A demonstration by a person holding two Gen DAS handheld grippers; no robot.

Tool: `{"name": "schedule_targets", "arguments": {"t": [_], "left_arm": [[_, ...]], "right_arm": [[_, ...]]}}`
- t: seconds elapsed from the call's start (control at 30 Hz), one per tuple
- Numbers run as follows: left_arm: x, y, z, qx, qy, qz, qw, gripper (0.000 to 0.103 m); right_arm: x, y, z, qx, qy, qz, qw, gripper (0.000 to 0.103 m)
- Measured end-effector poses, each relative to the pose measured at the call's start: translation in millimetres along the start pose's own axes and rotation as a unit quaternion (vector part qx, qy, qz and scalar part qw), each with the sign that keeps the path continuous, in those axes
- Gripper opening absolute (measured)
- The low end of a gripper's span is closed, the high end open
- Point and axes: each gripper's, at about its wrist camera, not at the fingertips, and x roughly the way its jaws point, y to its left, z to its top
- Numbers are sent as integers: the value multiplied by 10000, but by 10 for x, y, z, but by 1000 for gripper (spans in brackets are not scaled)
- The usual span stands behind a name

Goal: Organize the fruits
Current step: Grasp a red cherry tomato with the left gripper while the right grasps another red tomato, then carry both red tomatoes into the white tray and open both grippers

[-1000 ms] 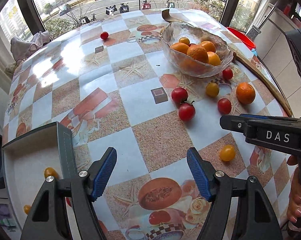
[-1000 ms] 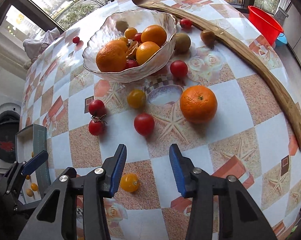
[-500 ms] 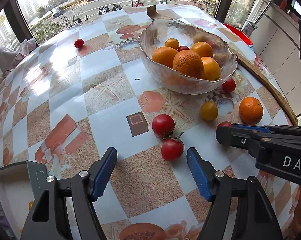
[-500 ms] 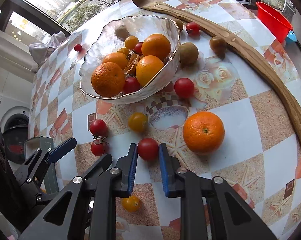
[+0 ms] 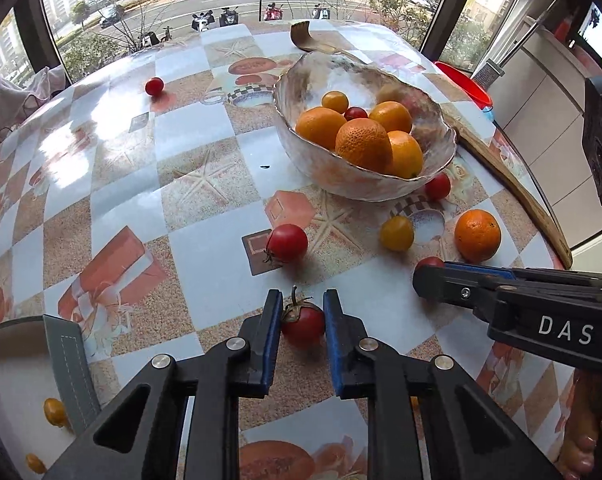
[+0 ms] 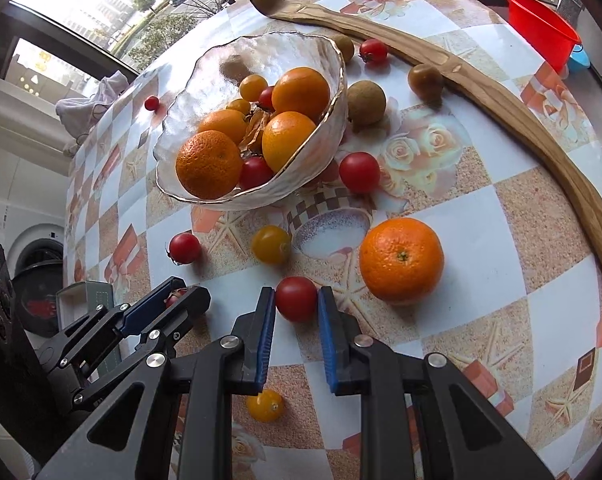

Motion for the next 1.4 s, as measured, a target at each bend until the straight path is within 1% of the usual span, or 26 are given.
{"name": "schedule_targets", "arguments": {"t": [0.17,0.4,0.67,0.93,1.17,1.27,1.4], "left_arm": [[-207,118,-135,-206,-85,-78,9997,22],[-518,342,-291,-456,-275,-39,9986,22],[-865,781,-536,-845,-458,253,9951,22],[-1132,1419,-850,-1270,-559,732,9876,22],[-1188,1963,-1073,-1653,-517,1043,9793,22],[-1153,2146,-1116,-1734,-515,1187,9763,22],[-1086,2337,-1108,-1842,-505,1250,9736,22]], "right_arm": [[-44,108,-92,-171,34,8,9998,23],[-107,358,-230,-415,100,97,9990,23],[-61,844,-354,-814,204,228,9962,23],[85,1544,-441,-1350,307,409,9895,23],[275,2174,-489,-1796,397,543,9814,23],[402,2374,-490,-1922,443,529,9789,23],[562,2559,-472,-2034,489,456,9768,23]]}}
